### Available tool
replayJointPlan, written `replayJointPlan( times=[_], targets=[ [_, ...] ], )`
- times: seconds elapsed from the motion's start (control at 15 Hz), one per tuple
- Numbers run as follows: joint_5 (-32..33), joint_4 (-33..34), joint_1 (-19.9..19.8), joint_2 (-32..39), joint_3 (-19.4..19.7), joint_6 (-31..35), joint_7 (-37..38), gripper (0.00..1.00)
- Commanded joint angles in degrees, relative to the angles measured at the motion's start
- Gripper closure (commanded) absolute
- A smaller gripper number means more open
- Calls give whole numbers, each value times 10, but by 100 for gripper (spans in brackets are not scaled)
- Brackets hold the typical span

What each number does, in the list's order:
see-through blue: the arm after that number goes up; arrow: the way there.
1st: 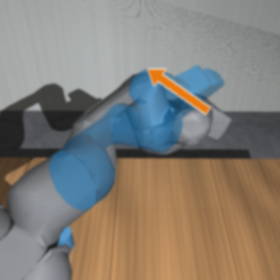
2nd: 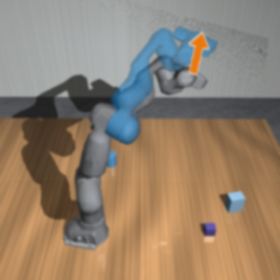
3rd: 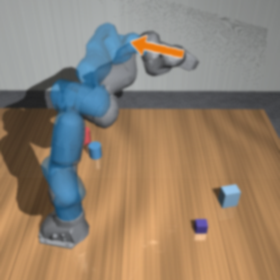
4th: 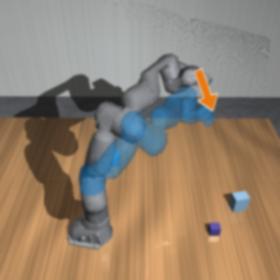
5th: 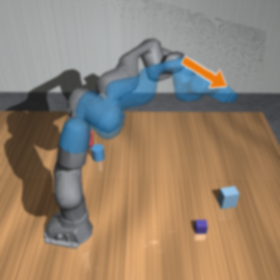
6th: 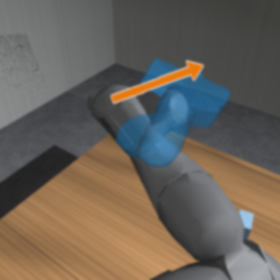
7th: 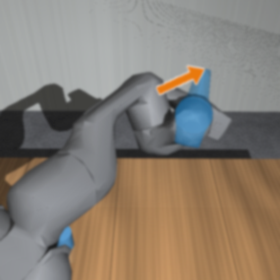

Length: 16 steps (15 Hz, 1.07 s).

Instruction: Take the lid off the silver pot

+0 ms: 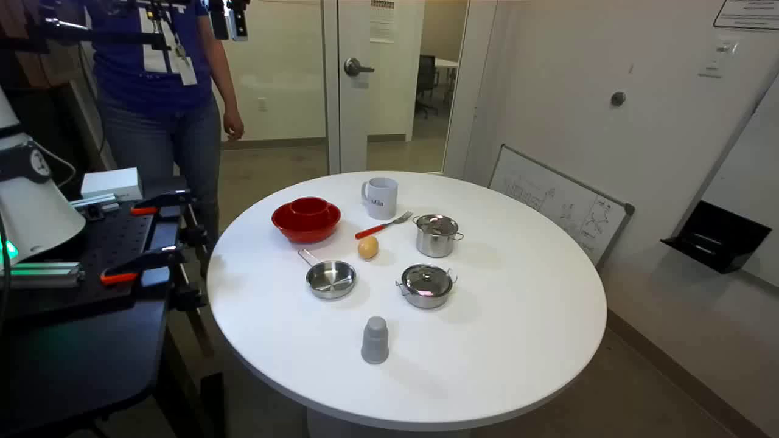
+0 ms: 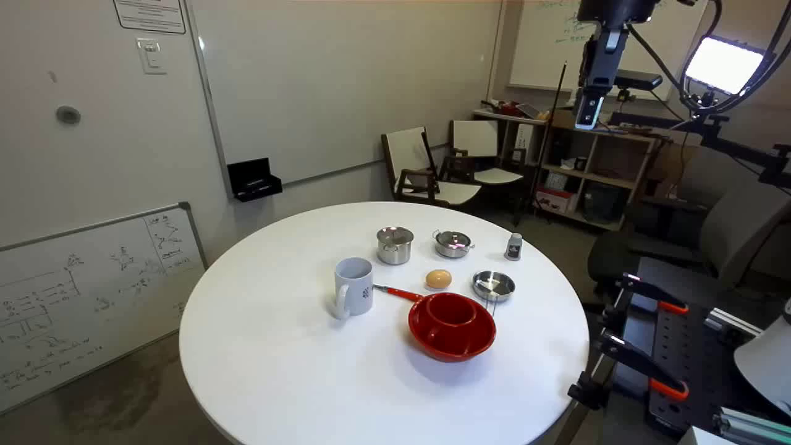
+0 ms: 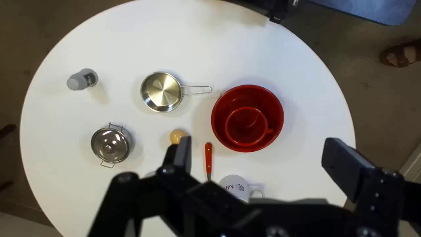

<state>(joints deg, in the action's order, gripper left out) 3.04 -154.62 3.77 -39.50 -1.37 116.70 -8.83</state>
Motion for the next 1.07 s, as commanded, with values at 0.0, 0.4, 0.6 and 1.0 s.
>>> replayJointPlan(
  times=[0.0, 0.4, 0.6, 1.0],
  targets=[
    [2, 1, 3, 0, 3, -1, 2, 0],
    [9, 15, -13, 92, 27, 76, -10, 0],
    [22, 30, -25, 164, 30, 132, -9, 0],
    [63, 82, -59, 333, 36, 250, -1, 0]
  ],
)
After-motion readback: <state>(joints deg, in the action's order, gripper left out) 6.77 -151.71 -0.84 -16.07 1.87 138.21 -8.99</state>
